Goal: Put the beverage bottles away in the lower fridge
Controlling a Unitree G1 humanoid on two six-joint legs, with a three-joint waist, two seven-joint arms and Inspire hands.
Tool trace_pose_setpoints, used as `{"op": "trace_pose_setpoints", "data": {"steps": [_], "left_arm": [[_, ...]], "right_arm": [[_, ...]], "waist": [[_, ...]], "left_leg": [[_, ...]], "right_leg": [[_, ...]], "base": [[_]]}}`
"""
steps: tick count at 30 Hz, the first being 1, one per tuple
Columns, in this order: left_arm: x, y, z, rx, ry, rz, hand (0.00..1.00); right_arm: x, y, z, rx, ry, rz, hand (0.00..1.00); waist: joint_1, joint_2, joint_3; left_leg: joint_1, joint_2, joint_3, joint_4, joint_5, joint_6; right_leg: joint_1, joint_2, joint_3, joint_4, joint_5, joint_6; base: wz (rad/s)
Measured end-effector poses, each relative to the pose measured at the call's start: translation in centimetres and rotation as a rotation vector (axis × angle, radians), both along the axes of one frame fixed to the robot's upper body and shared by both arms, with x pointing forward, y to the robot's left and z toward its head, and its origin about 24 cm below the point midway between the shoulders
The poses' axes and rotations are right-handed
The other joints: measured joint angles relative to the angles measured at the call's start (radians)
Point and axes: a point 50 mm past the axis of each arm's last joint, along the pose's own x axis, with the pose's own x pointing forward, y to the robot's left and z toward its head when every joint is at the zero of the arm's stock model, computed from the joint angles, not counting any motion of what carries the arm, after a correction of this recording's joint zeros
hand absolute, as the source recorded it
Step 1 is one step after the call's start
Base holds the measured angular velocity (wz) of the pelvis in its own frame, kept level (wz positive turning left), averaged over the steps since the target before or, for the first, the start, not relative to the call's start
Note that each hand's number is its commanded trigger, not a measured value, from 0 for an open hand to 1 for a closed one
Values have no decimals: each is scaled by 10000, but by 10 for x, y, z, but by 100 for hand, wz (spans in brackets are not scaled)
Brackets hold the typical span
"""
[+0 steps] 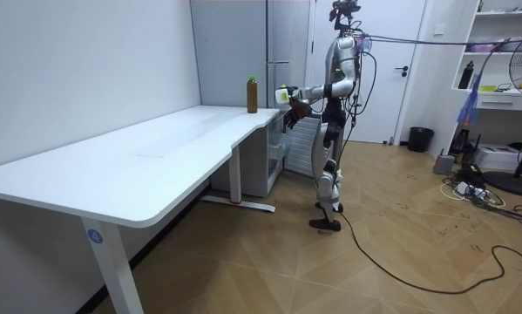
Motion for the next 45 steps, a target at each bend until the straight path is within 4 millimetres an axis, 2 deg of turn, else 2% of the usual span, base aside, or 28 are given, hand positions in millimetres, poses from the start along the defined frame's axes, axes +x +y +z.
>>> {"op": "trace_pose_setpoints", "data": {"steps": [17, 23, 24, 27, 35, 39, 45], "left_arm": [[-6, -22, -4, -75, 130, -1047, 100], [-10, -30, -6, -35, 245, -1506, 100], [-10, -30, -6, -20, 258, -1563, 100], [-12, -32, -7, 21, 283, -1711, 100], [-11, -35, -6, 28, 160, -1861, 100], [-11, -33, -7, 124, 145, -1821, 100], [-11, -32, -6, 35, 71, -1690, 100]], "right_arm": [[-8, 17, 3, 2352, 1098, 310, 0], [-9, 18, 3, 2898, 1450, 71, 0], [-10, 18, 3, 2917, 1482, 80, 18], [-11, 16, 3, 2971, 1587, 123, 100], [-11, 17, 3, 3141, 1626, 7, 100], [-12, 18, 2, 3131, 1695, -28, 100], [-12, 18, 3, 3282, 1735, -58, 100]], "waist": [[-4, 21, -5], [-27, -12, 86], [-34, -27, 104], [-48, -33, 108], [-80, -53, 101], [-271, -103, 78], [-304, -134, 77]], "left_leg": [[-125, 10, 46, 134, 0, 0], [-148, 4, 47, 71, -2, -2], [-163, 4, 46, 74, -2, -2], [-200, 3, 49, 79, -2, -2], [-146, 0, 51, 92, 0, -2], [-150, -2, 58, 101, 0, -1], [-141, 4, 87, 135, 0, -1]], "right_leg": [[-148, 4, 58, 93, 0, -1], [-161, 25, 64, 93, 1, -1], [-173, 28, 62, 92, 0, -1], [-217, 27, 65, 92, 1, -1], [-219, 22, 63, 84, 1, -1], [-164, 13, 36, 83, 1, -1], [-142, 23, 58, 86, 1, -1]], "base": [[0], [0], [0], [0], [0], [3], [-1]]}}
